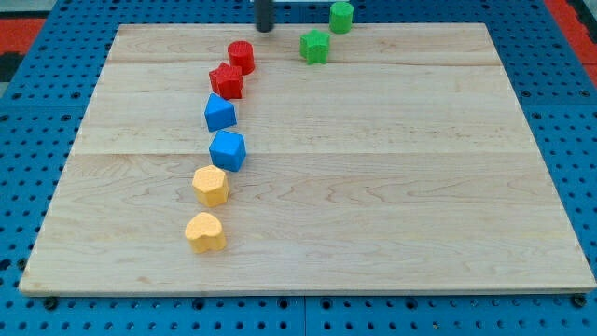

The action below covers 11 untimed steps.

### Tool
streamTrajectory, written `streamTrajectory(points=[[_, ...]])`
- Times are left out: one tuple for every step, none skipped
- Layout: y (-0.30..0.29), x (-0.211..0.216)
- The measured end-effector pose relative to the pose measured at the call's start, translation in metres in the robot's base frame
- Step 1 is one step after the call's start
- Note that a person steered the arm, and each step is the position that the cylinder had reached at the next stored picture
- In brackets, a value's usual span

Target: Move the green star horizontally to the red circle

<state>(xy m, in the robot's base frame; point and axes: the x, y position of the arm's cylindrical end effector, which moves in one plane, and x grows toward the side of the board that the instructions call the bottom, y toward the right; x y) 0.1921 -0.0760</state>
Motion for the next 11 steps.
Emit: streamTrajectory(points=[[0.01, 0.001], [0.061, 0.017], [0.038, 0.017], [0.037, 0.003], [0.042, 0.02], [0.042, 0.02], [0.092, 0.044], [0.172, 0.057], [0.199, 0.03], [0.205, 0.025], [0.16, 0.033]])
